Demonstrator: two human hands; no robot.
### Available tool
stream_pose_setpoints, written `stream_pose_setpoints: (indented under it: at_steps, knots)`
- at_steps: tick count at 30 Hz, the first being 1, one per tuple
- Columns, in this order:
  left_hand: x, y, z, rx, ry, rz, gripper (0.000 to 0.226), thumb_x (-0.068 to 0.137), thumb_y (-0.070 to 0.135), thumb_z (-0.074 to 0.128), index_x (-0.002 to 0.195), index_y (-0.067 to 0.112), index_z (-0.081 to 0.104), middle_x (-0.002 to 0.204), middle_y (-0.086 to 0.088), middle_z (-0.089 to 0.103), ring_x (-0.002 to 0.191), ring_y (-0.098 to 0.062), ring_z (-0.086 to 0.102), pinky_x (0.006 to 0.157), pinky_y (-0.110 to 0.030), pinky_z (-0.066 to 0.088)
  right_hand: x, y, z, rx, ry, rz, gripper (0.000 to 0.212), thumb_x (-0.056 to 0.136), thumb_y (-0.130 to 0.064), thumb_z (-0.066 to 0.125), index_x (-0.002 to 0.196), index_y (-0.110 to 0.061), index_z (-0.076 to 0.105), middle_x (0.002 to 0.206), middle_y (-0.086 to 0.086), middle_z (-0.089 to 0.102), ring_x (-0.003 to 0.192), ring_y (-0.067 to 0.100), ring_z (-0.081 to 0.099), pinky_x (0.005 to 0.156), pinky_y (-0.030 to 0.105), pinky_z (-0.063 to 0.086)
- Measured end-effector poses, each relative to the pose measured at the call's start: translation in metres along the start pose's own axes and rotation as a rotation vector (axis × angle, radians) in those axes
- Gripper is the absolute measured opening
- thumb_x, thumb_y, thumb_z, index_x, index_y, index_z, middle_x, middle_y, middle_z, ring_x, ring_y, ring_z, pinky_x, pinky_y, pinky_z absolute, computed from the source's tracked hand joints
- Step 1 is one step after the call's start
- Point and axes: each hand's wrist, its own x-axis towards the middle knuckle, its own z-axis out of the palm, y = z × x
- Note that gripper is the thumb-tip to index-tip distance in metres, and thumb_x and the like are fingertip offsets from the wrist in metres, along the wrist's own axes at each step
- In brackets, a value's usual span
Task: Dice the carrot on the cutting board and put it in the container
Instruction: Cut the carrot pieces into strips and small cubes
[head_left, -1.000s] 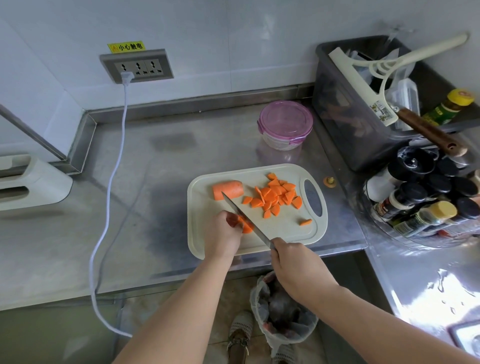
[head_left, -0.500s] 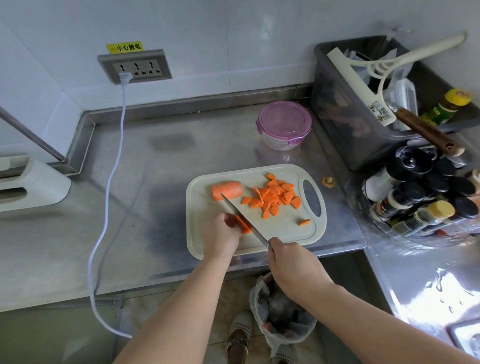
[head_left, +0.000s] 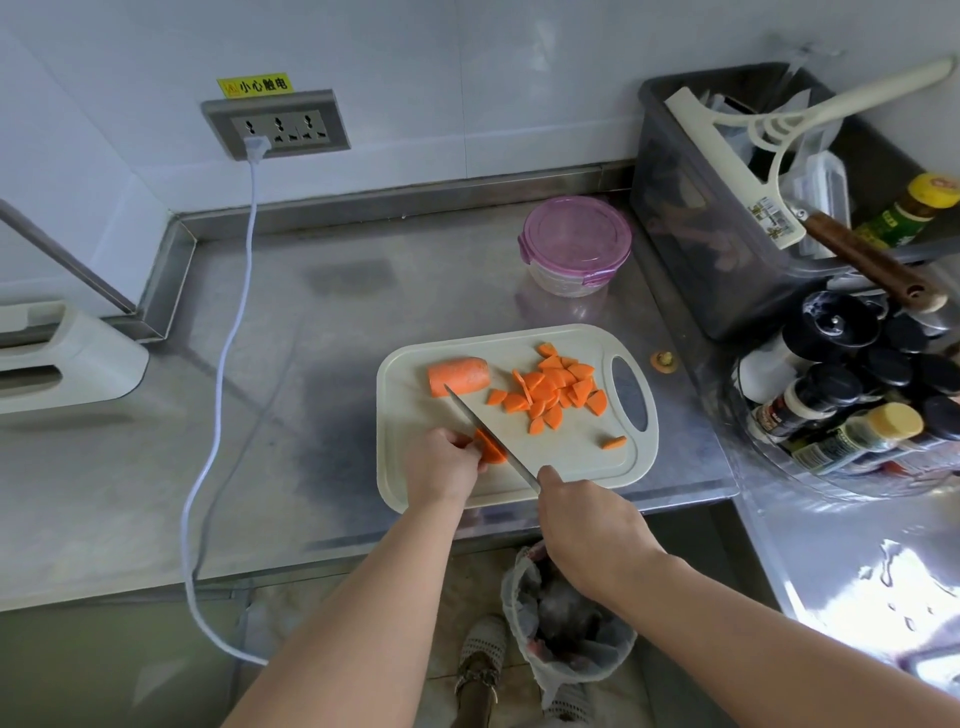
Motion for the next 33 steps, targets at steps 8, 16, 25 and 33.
stream_pose_setpoints:
  at_steps: [8,16,25,33]
  knots:
    - [-0.002,0.003,0.0,-0.046,-0.008,-0.028,0.024,0.09,0.012,0.064,0.068,0.02,0.058,0.072,-0.003,0.067,0.082,-0.025,0.07,0.088,-0.044,0.055,0.008,-0.001,0.003,0.01,-0.034,0.041,0.038,0.095,-0.004,0.041,0.13,-0.017,0.034,0.097,0.006,0.063,0.084,0.023,0.064,0.064,0.033,0.051]
    - [-0.002,0.004,-0.001,0.022,0.043,0.004,0.019,0.088,0.014,0.066,0.073,0.022,0.057,0.085,-0.01,0.071,0.083,-0.025,0.07,0.085,-0.041,0.055,0.019,-0.002,0.013,0.02,-0.038,0.054,0.039,0.096,-0.007,0.044,0.132,-0.018,0.033,0.098,0.005,0.064,0.083,0.02,0.066,0.068,0.031,0.057]
    - [-0.001,0.0,0.001,0.009,0.052,0.007,0.024,0.088,0.015,0.066,0.069,0.026,0.056,0.085,-0.008,0.071,0.084,-0.025,0.069,0.086,-0.043,0.055,0.016,0.006,0.015,0.071,-0.001,0.039,0.03,0.097,-0.009,0.043,0.125,-0.017,0.038,0.088,0.004,0.065,0.074,0.02,0.066,0.065,0.035,0.059]
    - [0.003,-0.004,0.002,-0.01,0.044,0.008,0.024,0.087,0.015,0.067,0.069,0.026,0.056,0.078,-0.005,0.07,0.084,-0.026,0.069,0.087,-0.045,0.054,0.013,0.009,0.013,0.065,0.015,0.036,0.027,0.097,-0.007,0.042,0.122,-0.016,0.038,0.09,0.005,0.067,0.074,0.023,0.066,0.065,0.036,0.058]
